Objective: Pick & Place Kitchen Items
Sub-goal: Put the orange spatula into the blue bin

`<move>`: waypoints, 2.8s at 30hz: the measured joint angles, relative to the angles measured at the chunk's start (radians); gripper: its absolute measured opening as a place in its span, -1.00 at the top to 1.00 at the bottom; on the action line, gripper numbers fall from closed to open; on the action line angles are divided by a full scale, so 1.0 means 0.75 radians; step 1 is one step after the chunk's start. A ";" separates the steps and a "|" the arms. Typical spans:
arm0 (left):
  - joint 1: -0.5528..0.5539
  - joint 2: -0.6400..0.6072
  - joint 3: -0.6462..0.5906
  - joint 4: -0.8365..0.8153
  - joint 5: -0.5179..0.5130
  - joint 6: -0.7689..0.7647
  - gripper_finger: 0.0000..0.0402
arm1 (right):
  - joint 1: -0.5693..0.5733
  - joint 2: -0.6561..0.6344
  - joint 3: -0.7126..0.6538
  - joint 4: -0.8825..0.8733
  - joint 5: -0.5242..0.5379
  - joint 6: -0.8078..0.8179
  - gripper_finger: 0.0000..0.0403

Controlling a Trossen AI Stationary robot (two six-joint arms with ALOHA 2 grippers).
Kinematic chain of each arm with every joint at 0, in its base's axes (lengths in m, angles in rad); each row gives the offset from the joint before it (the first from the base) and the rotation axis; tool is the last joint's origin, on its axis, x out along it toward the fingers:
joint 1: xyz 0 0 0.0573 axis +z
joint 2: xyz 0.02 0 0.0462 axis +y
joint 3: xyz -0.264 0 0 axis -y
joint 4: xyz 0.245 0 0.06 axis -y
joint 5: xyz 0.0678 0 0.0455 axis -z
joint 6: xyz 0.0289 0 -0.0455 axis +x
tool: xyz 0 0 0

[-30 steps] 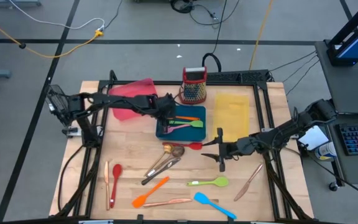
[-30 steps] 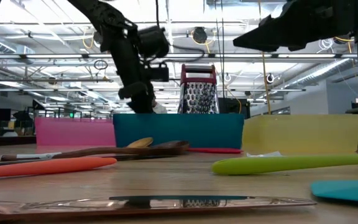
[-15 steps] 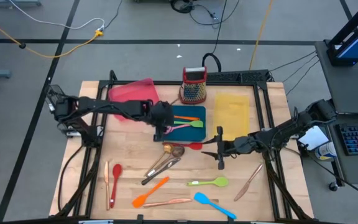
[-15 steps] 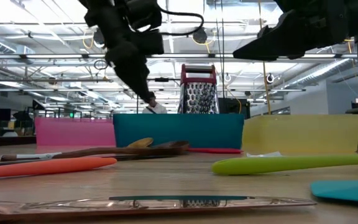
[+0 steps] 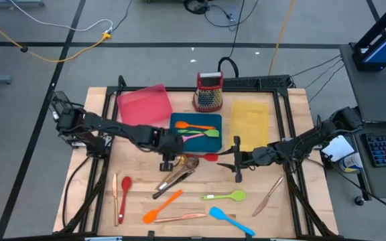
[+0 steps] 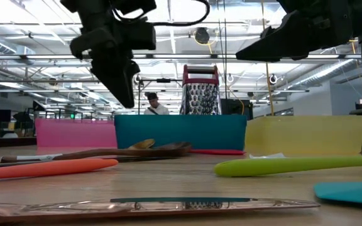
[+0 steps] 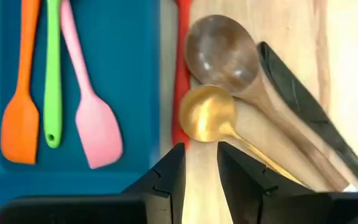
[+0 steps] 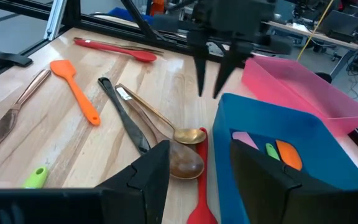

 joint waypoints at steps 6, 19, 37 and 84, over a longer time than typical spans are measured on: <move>-0.140 0.000 0.000 -0.002 -0.037 -0.144 0.52 | 0.000 0.000 0.000 0.000 0.000 0.000 0.21; -0.390 0.000 0.000 0.070 -0.159 -0.719 0.52 | 0.000 0.000 0.000 0.007 0.000 0.000 0.21; -0.627 0.234 0.000 0.405 -0.424 -1.037 0.52 | -0.113 0.000 0.000 0.040 -0.109 -0.196 -0.06; -0.874 0.603 0.005 0.399 -0.776 -1.509 0.75 | -0.415 0.000 0.001 0.296 -0.668 -0.455 -0.11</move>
